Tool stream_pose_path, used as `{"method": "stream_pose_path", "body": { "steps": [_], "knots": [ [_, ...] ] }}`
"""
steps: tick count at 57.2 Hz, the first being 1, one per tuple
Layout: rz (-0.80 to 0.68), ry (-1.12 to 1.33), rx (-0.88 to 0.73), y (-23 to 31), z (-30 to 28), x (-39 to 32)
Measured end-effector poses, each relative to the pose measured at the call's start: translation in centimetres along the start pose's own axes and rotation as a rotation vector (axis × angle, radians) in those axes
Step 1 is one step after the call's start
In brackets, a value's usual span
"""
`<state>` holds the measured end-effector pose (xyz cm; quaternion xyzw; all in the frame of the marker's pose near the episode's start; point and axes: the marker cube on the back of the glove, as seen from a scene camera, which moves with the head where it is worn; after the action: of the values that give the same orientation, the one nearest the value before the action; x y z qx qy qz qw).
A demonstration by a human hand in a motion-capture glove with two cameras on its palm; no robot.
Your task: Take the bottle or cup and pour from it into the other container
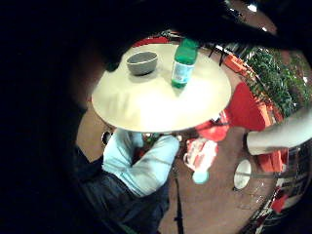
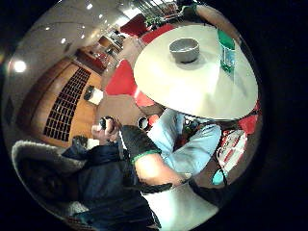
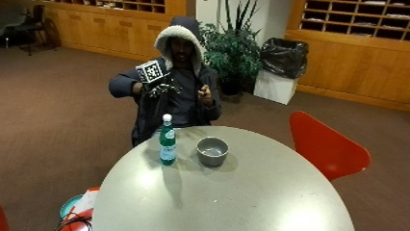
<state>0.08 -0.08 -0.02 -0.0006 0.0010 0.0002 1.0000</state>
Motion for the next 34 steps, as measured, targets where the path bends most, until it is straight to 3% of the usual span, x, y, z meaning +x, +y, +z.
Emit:
{"method": "stream_pose_path", "body": {
  "steps": [7,11,12,16,18,34],
  "knots": [
    [0.024,0.014,0.002,-0.4,0.0,0.4],
    [0.290,0.018,0.096,-0.5,0.4,-0.6],
    [0.289,0.018,0.088,-0.5,0.4,-0.6],
    [0.034,0.014,-0.020,-0.3,0.0,0.3],
    [-0.004,0.013,-0.027,-0.3,0.0,0.4],
    [0.023,0.020,-0.010,0.1,0.1,0.6]
  ]
}}
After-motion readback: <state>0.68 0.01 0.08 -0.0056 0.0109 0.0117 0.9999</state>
